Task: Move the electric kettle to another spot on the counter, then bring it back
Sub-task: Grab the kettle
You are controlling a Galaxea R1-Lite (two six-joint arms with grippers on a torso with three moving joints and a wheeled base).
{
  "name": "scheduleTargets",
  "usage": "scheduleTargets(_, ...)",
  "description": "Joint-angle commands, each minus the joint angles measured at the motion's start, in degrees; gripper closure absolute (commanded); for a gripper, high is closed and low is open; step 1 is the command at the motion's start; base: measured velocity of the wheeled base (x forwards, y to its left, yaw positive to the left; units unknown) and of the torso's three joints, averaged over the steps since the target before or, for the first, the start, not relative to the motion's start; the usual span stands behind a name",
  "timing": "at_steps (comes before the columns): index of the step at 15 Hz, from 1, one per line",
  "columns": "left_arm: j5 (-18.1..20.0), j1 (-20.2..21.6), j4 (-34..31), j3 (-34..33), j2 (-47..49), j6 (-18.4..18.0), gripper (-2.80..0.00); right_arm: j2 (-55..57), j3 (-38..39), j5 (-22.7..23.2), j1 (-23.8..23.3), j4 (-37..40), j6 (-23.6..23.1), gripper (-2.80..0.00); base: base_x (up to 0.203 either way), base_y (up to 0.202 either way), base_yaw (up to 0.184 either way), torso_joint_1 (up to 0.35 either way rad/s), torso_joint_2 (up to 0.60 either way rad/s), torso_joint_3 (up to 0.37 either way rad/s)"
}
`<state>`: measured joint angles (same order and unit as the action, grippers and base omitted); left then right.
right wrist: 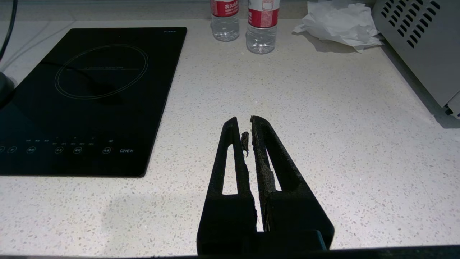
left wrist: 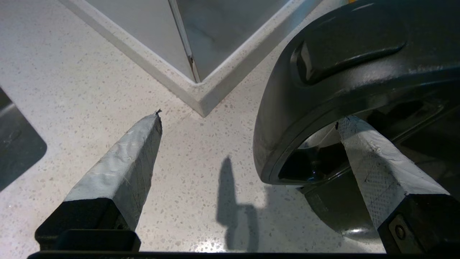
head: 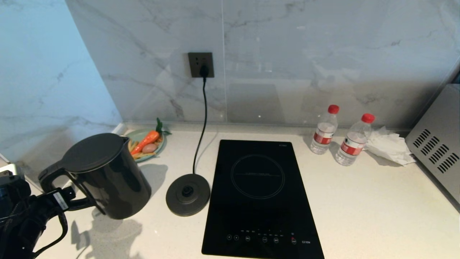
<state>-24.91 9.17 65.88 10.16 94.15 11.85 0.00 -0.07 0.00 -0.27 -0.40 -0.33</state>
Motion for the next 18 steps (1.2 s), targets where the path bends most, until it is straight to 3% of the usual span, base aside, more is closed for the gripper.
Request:
scheduleTargets(1, -0.2, 0.15, 0.39, 1.35, 1.31, -0.41, -2.8, 0.0, -0.01, 0.0, 0.07, -0.03, -0.02, 0.0, 0.0, 0.0, 0.0, 0.0, 0.0, 0.0)
scheduleTargets(18, -0.14, 1.99, 2.5, 3.37, 4.82, -0.51, -2.8, 0.0, 0.04, 0.0, 0.0, 0.05, -0.02, 0.0, 0.0, 0.0, 0.0, 0.0, 0.0, 0.0)
